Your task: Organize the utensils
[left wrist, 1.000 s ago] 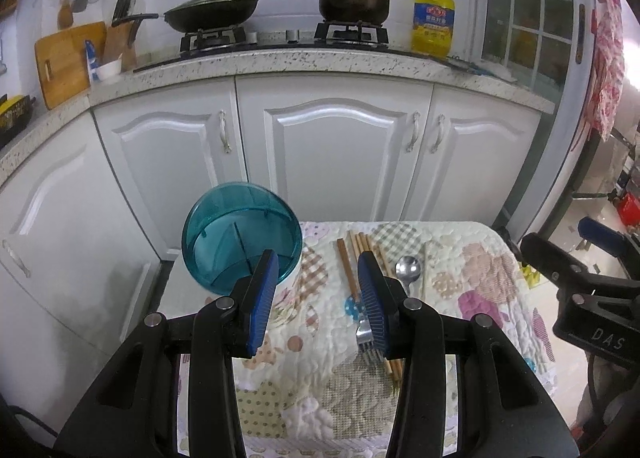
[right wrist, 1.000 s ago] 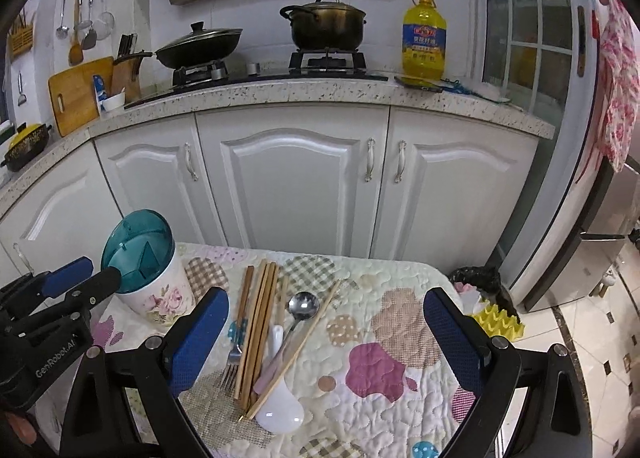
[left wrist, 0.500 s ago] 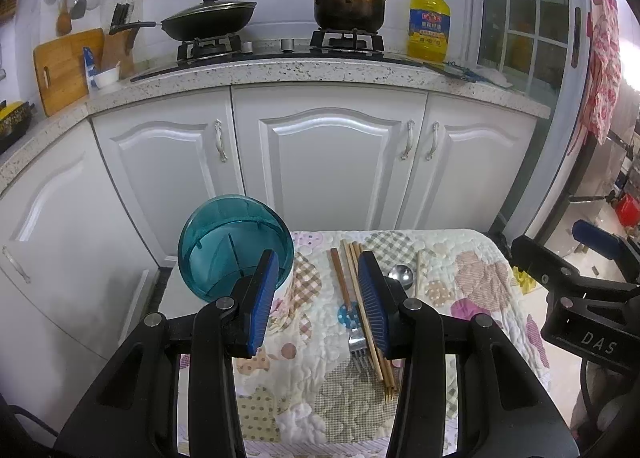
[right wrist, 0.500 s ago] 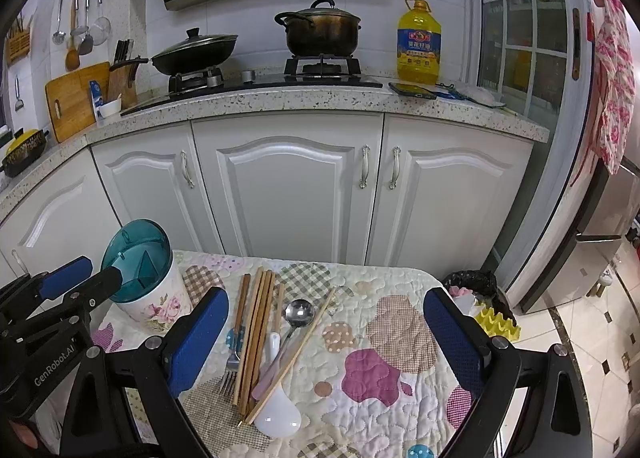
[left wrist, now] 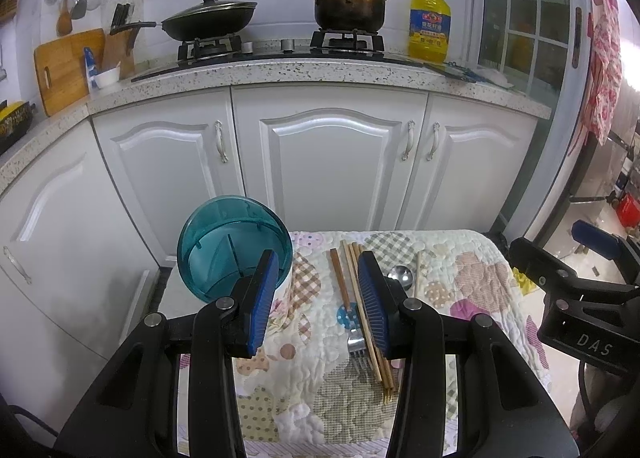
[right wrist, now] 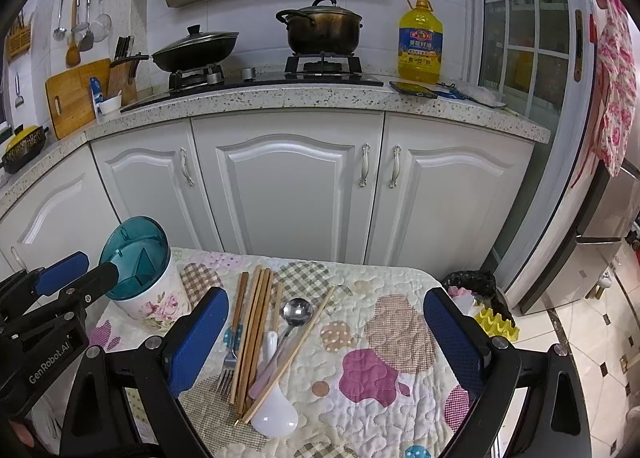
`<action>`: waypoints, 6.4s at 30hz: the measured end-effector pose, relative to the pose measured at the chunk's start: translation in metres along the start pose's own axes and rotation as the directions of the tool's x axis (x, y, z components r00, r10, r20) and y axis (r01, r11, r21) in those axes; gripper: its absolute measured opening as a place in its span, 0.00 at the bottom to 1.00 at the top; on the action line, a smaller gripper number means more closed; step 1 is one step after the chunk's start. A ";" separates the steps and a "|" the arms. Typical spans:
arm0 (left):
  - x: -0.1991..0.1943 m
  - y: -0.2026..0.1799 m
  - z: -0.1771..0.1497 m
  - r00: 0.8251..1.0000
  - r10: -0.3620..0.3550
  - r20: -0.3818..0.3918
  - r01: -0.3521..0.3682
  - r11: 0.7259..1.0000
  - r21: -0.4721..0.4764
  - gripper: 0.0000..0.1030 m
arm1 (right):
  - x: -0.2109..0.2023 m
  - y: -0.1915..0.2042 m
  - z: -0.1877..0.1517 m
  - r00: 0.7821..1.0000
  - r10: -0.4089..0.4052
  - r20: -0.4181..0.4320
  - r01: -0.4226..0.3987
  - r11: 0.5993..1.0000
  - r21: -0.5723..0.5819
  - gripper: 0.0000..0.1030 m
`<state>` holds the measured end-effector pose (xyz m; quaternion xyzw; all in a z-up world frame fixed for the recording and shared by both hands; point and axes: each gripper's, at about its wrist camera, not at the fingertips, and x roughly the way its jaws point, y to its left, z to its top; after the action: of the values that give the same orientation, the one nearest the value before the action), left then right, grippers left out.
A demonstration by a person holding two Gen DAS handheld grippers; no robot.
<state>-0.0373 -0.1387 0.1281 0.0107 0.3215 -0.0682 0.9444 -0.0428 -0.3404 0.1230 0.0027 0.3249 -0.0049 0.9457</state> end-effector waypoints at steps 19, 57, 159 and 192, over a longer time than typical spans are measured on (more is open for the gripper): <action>0.004 -0.004 -0.002 1.000 0.001 -0.006 -0.001 1.000 -0.004 0.40 | 0.003 -0.001 -0.002 1.000 -0.013 0.003 0.014 1.000 -0.004 0.94; 0.031 -0.002 -0.018 0.996 0.008 -0.086 -0.010 1.000 -0.021 0.40 | 0.031 -0.003 -0.015 0.995 -0.007 -0.098 0.005 1.000 -0.012 0.94; 0.119 -0.007 -0.059 0.862 -0.355 -0.363 0.314 0.934 -0.169 0.04 | 0.159 -0.056 -0.026 0.860 0.371 -0.350 -0.335 0.928 0.160 0.05; -0.026 0.146 0.114 0.985 -0.128 0.117 0.146 0.977 -0.153 0.04 | 0.038 0.100 0.141 0.787 0.616 0.041 -0.616 0.788 0.000 0.05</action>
<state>0.0317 0.0013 0.2308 -0.0913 0.2751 -0.1075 0.9510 0.0747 -0.2421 0.2113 0.1148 0.2880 0.3012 0.9018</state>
